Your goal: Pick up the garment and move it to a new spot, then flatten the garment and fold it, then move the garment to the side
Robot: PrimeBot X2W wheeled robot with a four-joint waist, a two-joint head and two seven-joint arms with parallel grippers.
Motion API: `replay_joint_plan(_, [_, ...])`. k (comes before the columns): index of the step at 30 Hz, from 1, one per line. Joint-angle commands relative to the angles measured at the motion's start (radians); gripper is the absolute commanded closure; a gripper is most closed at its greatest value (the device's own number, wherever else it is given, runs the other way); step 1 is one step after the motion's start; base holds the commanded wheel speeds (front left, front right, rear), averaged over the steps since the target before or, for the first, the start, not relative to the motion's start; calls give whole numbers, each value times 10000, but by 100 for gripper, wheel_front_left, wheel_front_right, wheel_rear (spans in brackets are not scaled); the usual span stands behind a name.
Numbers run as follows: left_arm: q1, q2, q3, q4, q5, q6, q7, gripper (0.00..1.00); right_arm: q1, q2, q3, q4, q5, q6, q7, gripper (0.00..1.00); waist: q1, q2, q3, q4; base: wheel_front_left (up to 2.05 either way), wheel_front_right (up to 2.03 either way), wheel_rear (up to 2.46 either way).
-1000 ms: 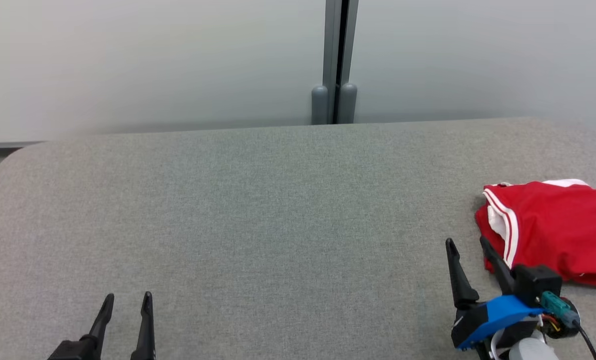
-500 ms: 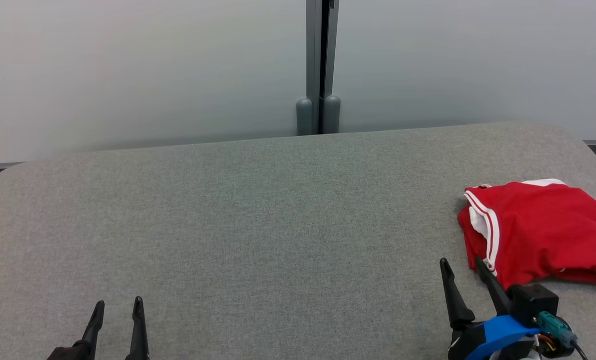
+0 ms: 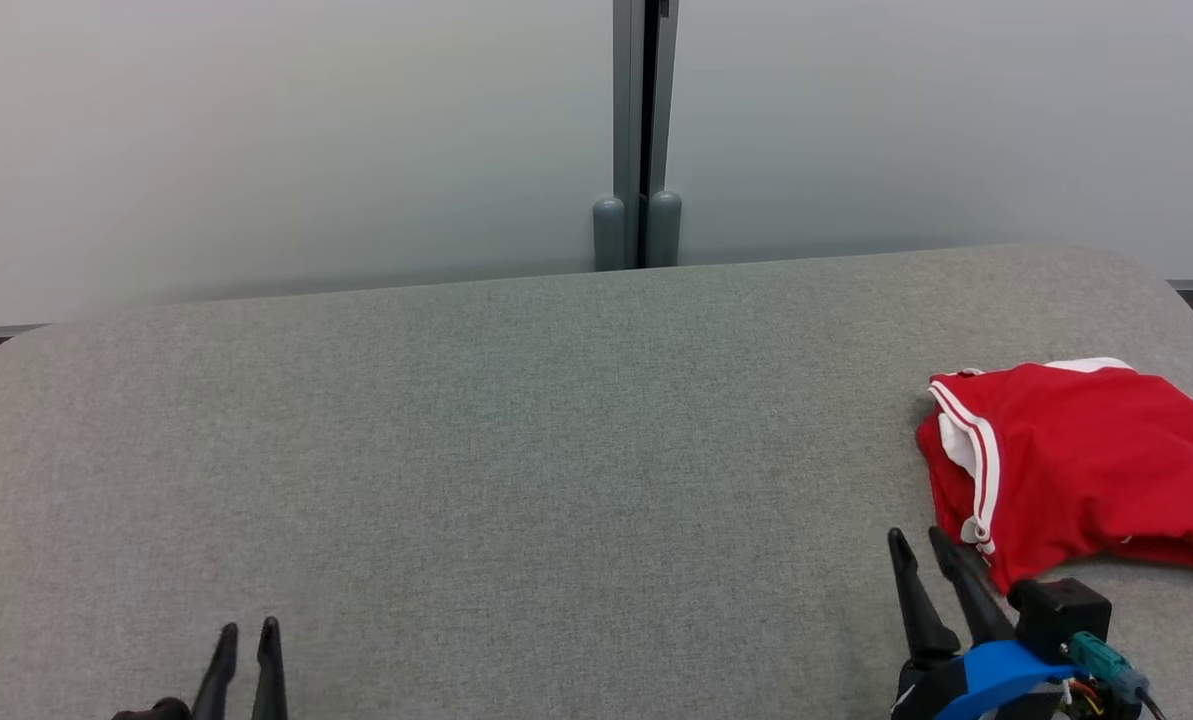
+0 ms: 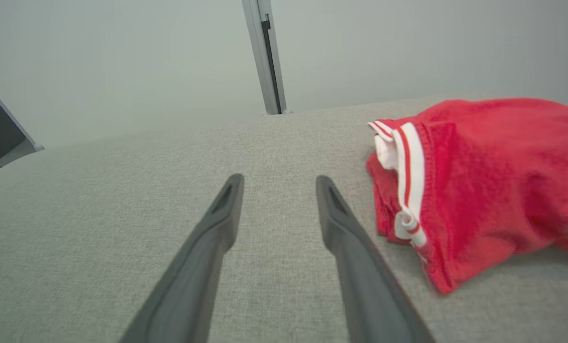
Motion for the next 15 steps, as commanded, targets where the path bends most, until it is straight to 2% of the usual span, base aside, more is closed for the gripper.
replay_joint_plan(1, [28, -52, -7, 117, -60, 0, 44, 100, 14, 25, -25, 130, 62, 0, 57, 100, -1, 0, 0, 2, 0, 0, 0])
replay_joint_plan(3, [57, -99, -11, 213, -146, 0, 85, 100, 53, 34, -43, 233, 156, 0, 102, 100, 0, 1, 0, 4, 0, 0, 0])
replay_joint_plan(15, [-307, -193, 157, -3, -2289, 2, 690, 100, 44, 19, -292, -155, 2422, 0, 696, 100, 0, 1, 4, 49, 0, 0, 0])
